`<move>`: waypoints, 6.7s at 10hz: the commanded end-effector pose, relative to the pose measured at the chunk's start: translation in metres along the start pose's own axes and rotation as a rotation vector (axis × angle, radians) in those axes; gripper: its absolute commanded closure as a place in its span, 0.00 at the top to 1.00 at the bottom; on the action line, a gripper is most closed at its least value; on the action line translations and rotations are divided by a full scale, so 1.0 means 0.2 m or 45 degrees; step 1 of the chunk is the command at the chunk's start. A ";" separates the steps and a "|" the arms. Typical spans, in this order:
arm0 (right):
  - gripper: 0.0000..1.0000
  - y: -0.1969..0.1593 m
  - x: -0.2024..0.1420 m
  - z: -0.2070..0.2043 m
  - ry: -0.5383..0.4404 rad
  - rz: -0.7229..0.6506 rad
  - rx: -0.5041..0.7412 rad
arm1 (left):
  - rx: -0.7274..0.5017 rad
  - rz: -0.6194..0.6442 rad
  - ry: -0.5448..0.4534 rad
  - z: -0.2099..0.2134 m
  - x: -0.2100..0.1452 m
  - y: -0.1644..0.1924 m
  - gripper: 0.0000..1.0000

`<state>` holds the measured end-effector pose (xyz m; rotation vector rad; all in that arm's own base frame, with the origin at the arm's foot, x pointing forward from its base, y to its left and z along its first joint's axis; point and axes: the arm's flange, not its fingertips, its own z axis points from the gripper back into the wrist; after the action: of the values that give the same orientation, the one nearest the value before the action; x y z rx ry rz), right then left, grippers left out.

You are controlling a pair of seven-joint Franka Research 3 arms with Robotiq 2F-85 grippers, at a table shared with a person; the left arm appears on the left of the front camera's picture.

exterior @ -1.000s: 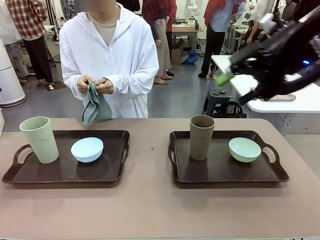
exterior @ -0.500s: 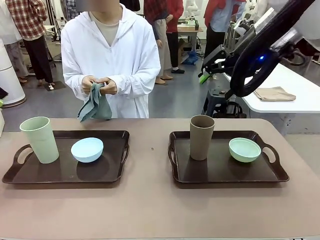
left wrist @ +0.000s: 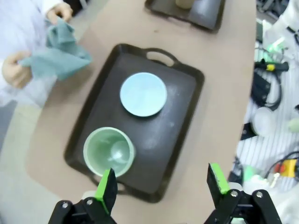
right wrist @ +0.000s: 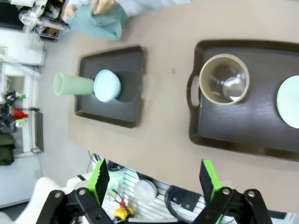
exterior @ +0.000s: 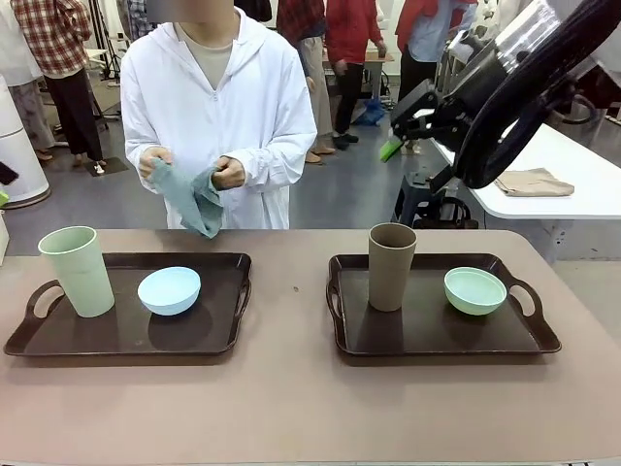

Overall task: Set up a tray with a mat and arrange the tableware.
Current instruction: Pick up the Picnic Bowl and Reusable plastic cup from the Handle tray in front of the human's position and hold them in the air.

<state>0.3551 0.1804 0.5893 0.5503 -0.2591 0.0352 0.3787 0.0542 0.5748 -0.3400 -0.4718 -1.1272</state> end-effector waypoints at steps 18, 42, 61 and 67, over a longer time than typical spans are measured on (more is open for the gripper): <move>1.00 0.67 0.40 -0.99 0.303 0.051 -0.181 | -0.420 -0.502 -0.194 -0.15 -0.23 0.55 1.00; 1.00 1.00 0.38 -2.00 0.417 0.176 -0.501 | -0.314 -0.303 -0.528 -0.71 -0.91 0.75 1.00; 1.00 1.10 0.41 -2.29 0.499 0.212 -0.460 | -0.530 -0.324 -0.517 -1.13 -0.67 0.61 1.00; 1.00 1.10 0.41 -2.32 0.503 0.218 -0.456 | -0.514 -0.368 -0.549 -1.26 -0.68 0.65 1.00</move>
<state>0.5101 0.5938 0.3394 0.1655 0.0778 0.2414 0.4934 0.0893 0.2894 -0.9261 -0.6613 -1.4248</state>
